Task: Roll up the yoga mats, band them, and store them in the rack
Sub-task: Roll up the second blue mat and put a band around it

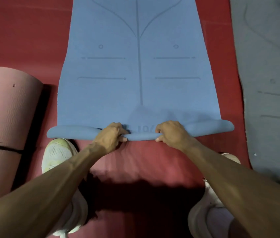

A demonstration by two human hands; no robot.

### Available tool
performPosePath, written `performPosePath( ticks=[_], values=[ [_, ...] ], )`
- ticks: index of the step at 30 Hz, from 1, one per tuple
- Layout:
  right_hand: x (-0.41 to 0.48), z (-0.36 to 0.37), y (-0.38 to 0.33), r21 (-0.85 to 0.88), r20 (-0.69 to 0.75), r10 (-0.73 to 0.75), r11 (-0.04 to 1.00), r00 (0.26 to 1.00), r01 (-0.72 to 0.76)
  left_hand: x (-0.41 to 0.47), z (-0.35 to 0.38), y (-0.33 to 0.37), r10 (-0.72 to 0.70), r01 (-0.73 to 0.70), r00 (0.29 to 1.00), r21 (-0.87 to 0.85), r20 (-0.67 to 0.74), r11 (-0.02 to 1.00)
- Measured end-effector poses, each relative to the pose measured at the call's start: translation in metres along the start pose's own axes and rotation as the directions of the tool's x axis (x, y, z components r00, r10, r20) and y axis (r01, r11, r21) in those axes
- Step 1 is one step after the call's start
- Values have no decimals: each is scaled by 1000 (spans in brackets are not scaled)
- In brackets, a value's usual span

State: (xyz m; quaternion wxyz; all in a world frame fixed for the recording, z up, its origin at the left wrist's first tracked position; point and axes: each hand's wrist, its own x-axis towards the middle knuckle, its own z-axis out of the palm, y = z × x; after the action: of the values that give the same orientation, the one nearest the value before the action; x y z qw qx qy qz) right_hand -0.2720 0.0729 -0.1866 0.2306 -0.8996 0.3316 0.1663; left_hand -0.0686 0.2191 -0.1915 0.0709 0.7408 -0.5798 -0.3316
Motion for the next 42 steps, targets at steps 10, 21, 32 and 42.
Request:
performPosePath(
  ticks=[10,21,32,42],
  values=[
    [13,-13,6,137,80,52,989,995,-63,15,-9,3,-261,272,962,-211,78,939],
    [15,6,3,332,-177,140,940,974,-75,22,2,9,-213,209,956,-41,-203,977],
    [27,6,-2,272,-193,235,946,953,-178,2,18,20,60,36,963,346,-262,938],
    [29,4,2,274,-147,224,945,963,-178,5,8,6,274,-135,943,534,-190,835]
  ],
)
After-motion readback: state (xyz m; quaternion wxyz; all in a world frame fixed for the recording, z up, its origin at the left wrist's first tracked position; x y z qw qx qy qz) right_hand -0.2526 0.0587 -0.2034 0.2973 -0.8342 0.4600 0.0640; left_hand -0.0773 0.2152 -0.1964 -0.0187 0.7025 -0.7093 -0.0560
